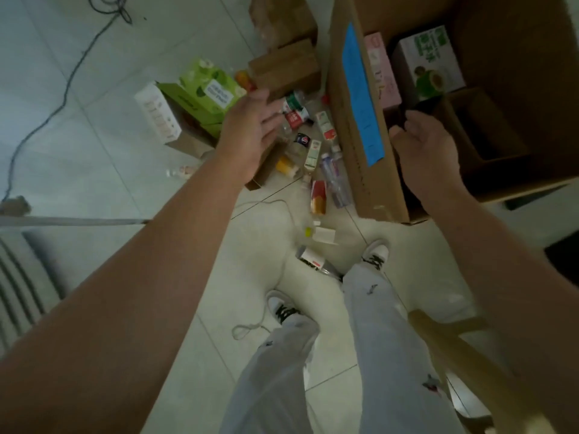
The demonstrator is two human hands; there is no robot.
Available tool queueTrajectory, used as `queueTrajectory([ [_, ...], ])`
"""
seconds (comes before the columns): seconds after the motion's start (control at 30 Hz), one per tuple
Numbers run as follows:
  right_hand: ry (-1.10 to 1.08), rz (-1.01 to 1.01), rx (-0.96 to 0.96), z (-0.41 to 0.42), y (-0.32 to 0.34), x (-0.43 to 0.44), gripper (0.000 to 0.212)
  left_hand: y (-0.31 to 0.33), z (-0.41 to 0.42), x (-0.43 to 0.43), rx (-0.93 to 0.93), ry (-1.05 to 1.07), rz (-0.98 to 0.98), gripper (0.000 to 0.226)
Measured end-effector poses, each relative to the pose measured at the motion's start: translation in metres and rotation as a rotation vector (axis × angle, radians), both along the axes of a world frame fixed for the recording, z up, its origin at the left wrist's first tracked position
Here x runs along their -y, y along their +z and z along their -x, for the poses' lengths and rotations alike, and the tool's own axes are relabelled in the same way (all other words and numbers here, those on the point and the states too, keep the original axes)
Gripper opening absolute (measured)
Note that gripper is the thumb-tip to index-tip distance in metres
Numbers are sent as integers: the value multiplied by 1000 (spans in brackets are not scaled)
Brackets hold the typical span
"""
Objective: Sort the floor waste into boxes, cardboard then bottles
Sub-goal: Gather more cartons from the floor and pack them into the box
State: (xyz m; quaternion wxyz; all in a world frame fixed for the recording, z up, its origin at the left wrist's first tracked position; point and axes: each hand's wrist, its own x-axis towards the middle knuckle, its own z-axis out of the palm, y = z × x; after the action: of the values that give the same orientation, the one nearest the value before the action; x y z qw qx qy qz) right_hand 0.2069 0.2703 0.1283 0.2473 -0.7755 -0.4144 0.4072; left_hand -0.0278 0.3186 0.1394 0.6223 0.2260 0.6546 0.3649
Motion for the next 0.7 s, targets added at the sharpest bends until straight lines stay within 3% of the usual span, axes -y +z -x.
queueTrajectory([
  [0.17,-26,45,-10,58,12,34,30,12,101,45,-141,116,45,30],
  [0.33,-23,69,-96,86,-15,38,47,-19,166,76,-297,178,152,28],
  [0.47,-8,123,-136,99,-43,22,40,-28,206,90,-386,332,165,29],
  [0.7,127,276,-283,141,-77,-38,39,-52,225,92,-732,461,388,36],
])
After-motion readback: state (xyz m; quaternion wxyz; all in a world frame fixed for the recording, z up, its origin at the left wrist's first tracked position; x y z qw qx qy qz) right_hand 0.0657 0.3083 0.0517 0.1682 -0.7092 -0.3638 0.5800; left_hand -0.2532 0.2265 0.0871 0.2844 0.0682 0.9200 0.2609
